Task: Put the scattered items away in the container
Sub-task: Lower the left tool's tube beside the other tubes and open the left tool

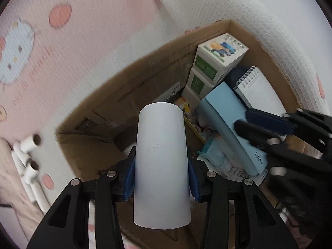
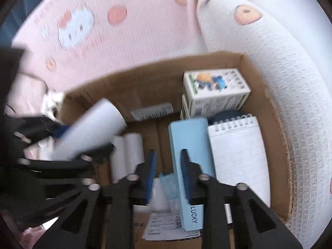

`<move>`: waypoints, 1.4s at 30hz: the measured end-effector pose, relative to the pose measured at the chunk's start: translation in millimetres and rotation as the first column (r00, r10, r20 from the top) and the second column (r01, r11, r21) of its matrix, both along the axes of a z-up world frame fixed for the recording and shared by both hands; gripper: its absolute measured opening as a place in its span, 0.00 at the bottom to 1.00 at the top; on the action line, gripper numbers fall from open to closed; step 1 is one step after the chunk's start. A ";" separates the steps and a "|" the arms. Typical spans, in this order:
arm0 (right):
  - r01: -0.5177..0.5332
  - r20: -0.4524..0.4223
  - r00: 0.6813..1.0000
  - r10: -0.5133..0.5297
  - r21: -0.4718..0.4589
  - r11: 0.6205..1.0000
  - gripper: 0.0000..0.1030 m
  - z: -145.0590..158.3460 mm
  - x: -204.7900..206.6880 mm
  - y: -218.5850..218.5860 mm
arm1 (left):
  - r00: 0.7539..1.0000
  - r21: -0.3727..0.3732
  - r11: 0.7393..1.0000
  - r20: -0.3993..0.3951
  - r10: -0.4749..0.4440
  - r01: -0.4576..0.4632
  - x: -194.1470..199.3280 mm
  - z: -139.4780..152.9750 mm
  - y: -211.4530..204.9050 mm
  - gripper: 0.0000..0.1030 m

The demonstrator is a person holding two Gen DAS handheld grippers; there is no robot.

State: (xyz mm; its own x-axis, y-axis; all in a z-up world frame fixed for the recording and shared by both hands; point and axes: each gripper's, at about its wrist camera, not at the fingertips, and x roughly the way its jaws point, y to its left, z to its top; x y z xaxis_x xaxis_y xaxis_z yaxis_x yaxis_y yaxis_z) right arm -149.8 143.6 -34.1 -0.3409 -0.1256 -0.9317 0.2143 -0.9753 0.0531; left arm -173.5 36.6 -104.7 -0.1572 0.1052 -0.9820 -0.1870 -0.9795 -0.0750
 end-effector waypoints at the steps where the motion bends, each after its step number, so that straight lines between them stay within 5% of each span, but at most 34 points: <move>1: 0.020 -0.015 1.000 -0.020 -0.023 1.000 0.14 5.6 -0.5 5.0 | 1.000 0.010 1.000 0.021 0.017 -0.018 -2.1 -3.9 0.2 0.45; 8: 0.086 -0.094 0.992 -0.087 -0.015 0.996 0.15 46.5 -2.3 46.2 | 0.970 0.064 0.981 0.176 0.171 -0.184 -15.4 -40.6 4.0 0.45; 19: 0.025 -0.051 0.998 -0.022 0.059 0.998 0.15 -16.4 -9.8 60.3 | 0.870 0.105 0.882 0.253 0.424 -0.460 -28.8 -96.0 6.4 0.45; 22: -0.003 -0.053 0.999 0.008 0.088 0.996 0.15 -19.2 -9.5 56.6 | 0.863 0.118 0.870 0.245 0.442 -0.479 -32.6 -103.7 9.9 0.45; 27: -0.045 -0.063 0.997 0.054 0.141 0.989 0.15 -18.8 -9.4 48.3 | 0.851 0.102 0.846 0.122 0.511 -0.523 -39.5 -96.4 7.6 0.45; 30: -0.065 -0.060 0.995 0.074 0.138 0.988 0.15 -21.6 -5.0 48.0 | 0.836 0.116 0.831 0.147 0.528 -0.545 -41.5 -102.7 11.0 0.45; 42: -0.104 -0.036 0.993 0.111 0.154 0.983 0.15 -29.1 3.3 42.0 | 0.844 0.070 0.846 0.147 0.515 -0.528 -54.8 -107.0 37.1 0.47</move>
State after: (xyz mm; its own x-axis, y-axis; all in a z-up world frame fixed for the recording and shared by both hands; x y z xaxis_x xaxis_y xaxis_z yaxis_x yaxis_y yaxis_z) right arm -146.6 185.6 -63.2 -0.3747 -0.0221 -0.9269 0.3168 -0.9426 -0.1056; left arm -228.2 73.7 -211.7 -0.1016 0.1420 -0.9846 0.3661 -0.9150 -0.1697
